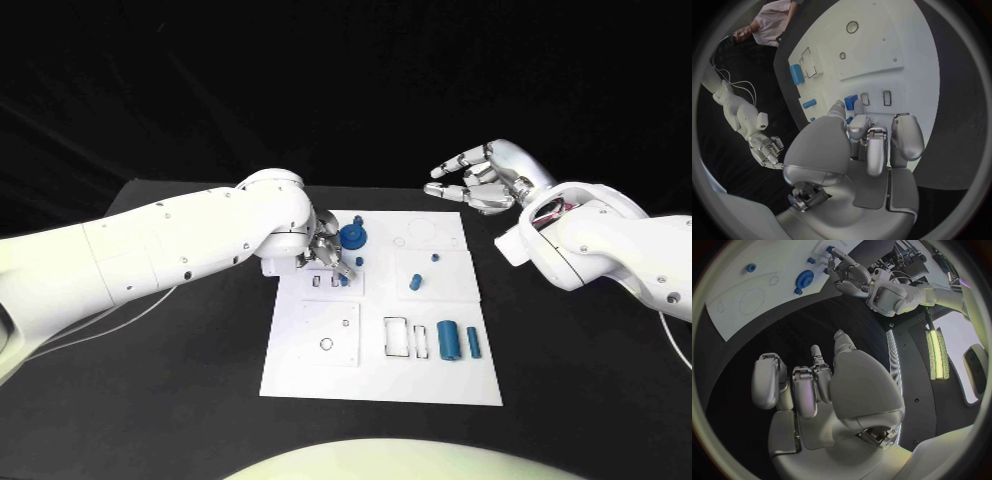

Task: Assemble the parts on the task board

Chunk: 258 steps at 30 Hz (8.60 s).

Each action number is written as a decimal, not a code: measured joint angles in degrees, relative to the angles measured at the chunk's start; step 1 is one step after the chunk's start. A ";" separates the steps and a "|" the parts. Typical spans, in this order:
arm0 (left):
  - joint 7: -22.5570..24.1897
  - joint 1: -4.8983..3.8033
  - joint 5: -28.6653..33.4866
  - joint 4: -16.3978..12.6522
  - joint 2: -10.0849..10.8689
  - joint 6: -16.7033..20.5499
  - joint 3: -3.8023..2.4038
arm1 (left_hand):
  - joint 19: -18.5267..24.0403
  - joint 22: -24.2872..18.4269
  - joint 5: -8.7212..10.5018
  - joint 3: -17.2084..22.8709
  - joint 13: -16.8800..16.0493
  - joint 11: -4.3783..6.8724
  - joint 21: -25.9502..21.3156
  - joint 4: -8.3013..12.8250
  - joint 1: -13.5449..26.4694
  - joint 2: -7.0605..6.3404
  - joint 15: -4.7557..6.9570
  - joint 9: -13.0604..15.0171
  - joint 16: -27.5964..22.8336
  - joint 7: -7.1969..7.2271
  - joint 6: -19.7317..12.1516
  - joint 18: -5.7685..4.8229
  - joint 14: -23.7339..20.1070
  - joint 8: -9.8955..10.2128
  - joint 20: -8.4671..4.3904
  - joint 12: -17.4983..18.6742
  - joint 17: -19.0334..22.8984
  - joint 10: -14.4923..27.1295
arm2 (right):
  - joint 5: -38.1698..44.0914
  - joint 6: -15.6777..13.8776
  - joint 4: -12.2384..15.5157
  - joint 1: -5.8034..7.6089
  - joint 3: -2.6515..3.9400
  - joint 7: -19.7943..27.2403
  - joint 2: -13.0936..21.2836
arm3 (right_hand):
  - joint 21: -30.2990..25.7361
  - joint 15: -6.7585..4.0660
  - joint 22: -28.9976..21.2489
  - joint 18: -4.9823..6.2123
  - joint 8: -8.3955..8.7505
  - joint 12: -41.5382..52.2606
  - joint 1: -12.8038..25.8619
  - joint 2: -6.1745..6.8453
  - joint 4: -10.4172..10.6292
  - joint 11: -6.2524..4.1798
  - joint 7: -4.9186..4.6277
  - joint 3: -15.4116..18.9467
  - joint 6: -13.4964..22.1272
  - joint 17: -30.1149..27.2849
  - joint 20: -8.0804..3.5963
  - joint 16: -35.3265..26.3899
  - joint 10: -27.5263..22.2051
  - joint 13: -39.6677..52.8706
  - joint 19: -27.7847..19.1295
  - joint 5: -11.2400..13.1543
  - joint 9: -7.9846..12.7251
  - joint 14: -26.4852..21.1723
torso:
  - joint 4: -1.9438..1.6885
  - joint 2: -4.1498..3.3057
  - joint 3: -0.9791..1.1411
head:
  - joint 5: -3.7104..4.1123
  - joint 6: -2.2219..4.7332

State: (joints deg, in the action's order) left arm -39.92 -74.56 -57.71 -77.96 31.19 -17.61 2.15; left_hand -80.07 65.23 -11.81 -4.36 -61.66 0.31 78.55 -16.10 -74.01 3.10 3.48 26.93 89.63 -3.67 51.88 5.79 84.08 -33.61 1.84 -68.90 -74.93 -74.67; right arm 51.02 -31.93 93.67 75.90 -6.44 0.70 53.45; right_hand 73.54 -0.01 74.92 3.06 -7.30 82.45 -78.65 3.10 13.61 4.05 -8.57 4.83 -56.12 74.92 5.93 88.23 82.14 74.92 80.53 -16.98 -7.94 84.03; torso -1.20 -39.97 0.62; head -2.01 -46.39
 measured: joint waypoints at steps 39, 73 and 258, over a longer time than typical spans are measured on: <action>0.09 -0.21 2.79 1.40 -0.21 -1.67 -0.20 | 0.42 0.56 -0.04 16.93 2.74 -0.52 0.45 0.48 -9.69 -1.96 0.07 -4.37 0.00 -1.18 -1.28 0.00 -0.10 5.42 0.01 3.24 0.02 1.55 | 0.72 0.53 0.06 -0.01 0.00 -0.07 0.04 | 0.00 0.00 -0.02 0.00 0.00 0.00 0.00 0.00 0.00 0.00 0.00 0.00 0.00 -0.01 0.00 0.00 0.00 0.00 0.00 0.00 0.00 0.00 | 0.00 0.02 0.03 | -0.20 0.17; 0.07 0.84 11.96 -5.08 6.80 8.89 0.05 | 0.73 0.91 0.19 41.51 7.42 0.20 0.67 6.48 4.64 -12.79 0.32 -1.81 0.00 -1.71 -0.08 0.00 -0.11 -0.96 0.52 7.12 -0.01 0.38 | 0.73 1.09 -0.43 -0.16 -0.05 -0.16 0.07 | 0.00 0.00 0.00 0.00 -0.22 0.00 0.23 -0.23 0.00 0.00 0.00 -0.01 0.00 -0.02 0.00 0.00 0.00 0.00 0.00 -0.25 0.01 0.00 | -0.09 -0.01 0.11 | -0.74 0.15; -0.06 2.51 -1.68 -7.21 7.05 10.36 -1.64 | -0.30 2.41 0.65 13.20 4.63 2.13 1.11 2.52 14.43 -9.66 1.85 -7.39 0.00 2.36 5.61 -0.50 -0.20 -5.16 -0.93 3.56 -0.02 -3.80 | 0.72 1.59 -1.52 -0.74 -0.17 -0.34 0.27 | -0.53 0.00 -0.01 0.00 -0.43 0.00 1.08 -0.61 0.16 0.00 0.00 0.77 0.00 0.01 0.00 0.00 0.00 0.00 0.00 -1.54 0.02 0.00 | -0.18 0.08 0.11 | -0.41 0.26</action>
State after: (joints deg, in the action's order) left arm -39.98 -72.05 -59.39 -85.17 38.24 -7.26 0.51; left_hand -80.37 67.64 -11.15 8.83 -57.03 2.44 79.65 -13.58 -59.59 -6.55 5.33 19.54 89.63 -1.30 57.49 5.30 83.88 -38.77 0.92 -65.34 -74.95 -78.47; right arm 51.74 -30.34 92.15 75.16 -6.62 0.35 53.72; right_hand 73.01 -0.01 74.92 3.06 -7.73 82.46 -77.58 2.49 13.77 4.05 -8.57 5.60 -56.12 74.93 5.93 88.23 82.14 74.92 80.54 -18.52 -7.92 84.03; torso -1.38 -39.89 0.73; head -2.42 -46.13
